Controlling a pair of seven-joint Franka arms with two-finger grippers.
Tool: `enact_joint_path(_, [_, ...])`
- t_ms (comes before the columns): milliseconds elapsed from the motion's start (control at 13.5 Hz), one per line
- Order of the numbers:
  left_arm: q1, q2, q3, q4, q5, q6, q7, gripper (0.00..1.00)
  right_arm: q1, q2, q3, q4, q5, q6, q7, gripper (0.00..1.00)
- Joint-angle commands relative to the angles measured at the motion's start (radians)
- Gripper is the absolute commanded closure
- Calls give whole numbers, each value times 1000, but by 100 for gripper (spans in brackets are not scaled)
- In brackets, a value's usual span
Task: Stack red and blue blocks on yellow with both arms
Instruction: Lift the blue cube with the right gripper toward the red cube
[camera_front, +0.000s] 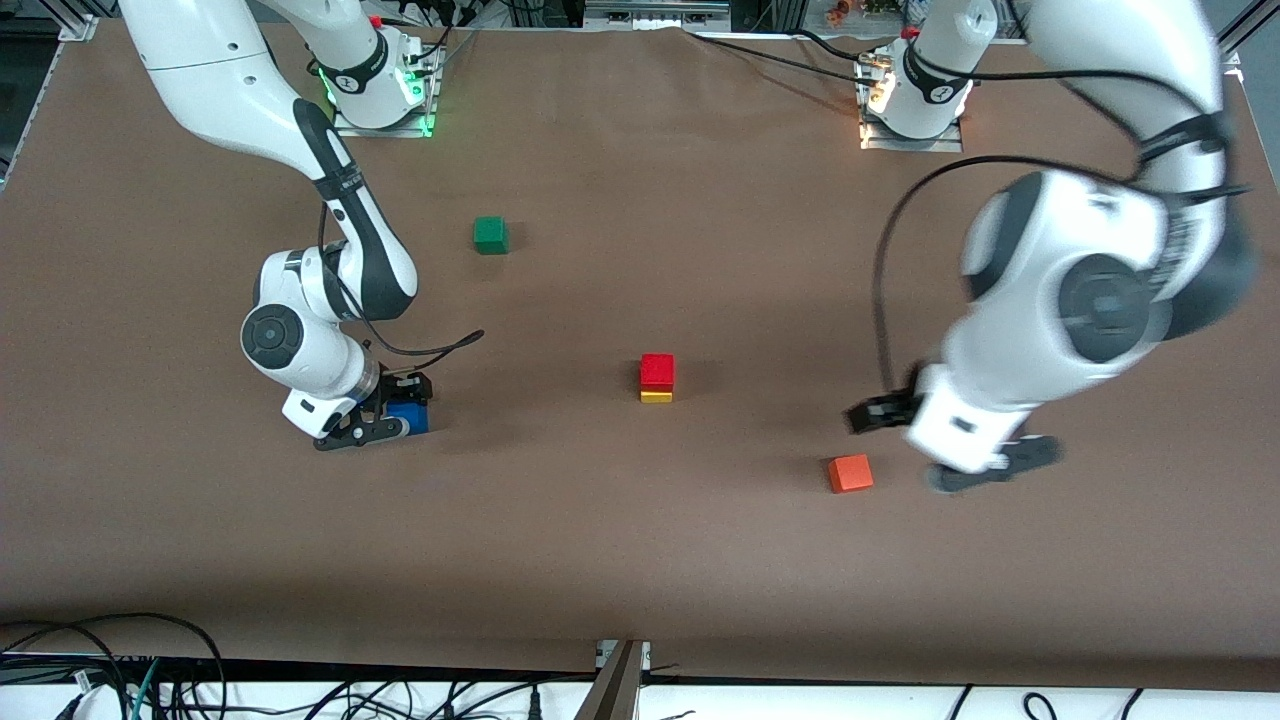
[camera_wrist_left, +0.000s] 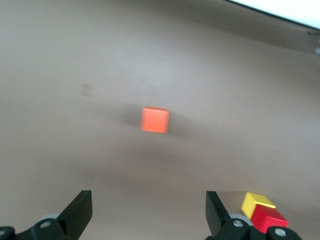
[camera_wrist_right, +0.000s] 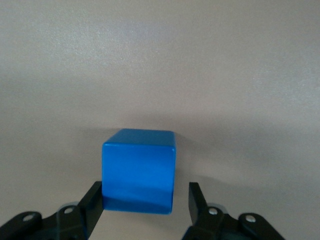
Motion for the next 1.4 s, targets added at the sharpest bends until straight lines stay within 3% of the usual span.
enact_joint_path(0, [106, -93, -8, -34, -30, -102, 186, 0, -4, -7, 7, -2, 16, 10, -22, 53])
enact_joint_path(148, [167, -133, -6, -35, -24, -147, 312, 0, -4, -7, 7, 20, 16, 3, -22, 76])
enact_joint_path(369, [183, -142, 18, -35, 60, -169, 497, 0, -4, -24, 30, 79, 17, -90, -13, 77])
enact_joint_path(591, [188, -142, 15, -34, 68, -166, 536, 0, 8, -30, 106, 246, 14, -280, 112, 77])
enact_joint_path(739, [191, -179, 11, -49, 59, -178, 538, 0, 68, -16, 111, 378, 8, -400, 209, 77])
enact_joint_path(960, [192, -188, 10, -55, 57, -259, 536, 0, 191, -2, 111, 463, 5, -447, 367, 76])
enact_joint_path(1034, [194, -216, 14, -91, 50, -256, 536, 0, 240, 17, 108, 504, 2, -462, 437, 76])
enact_joint_path(1330, [197, -410, 27, -390, -6, -120, 529, 0, 401, 152, 102, 710, -62, -488, 713, 76])
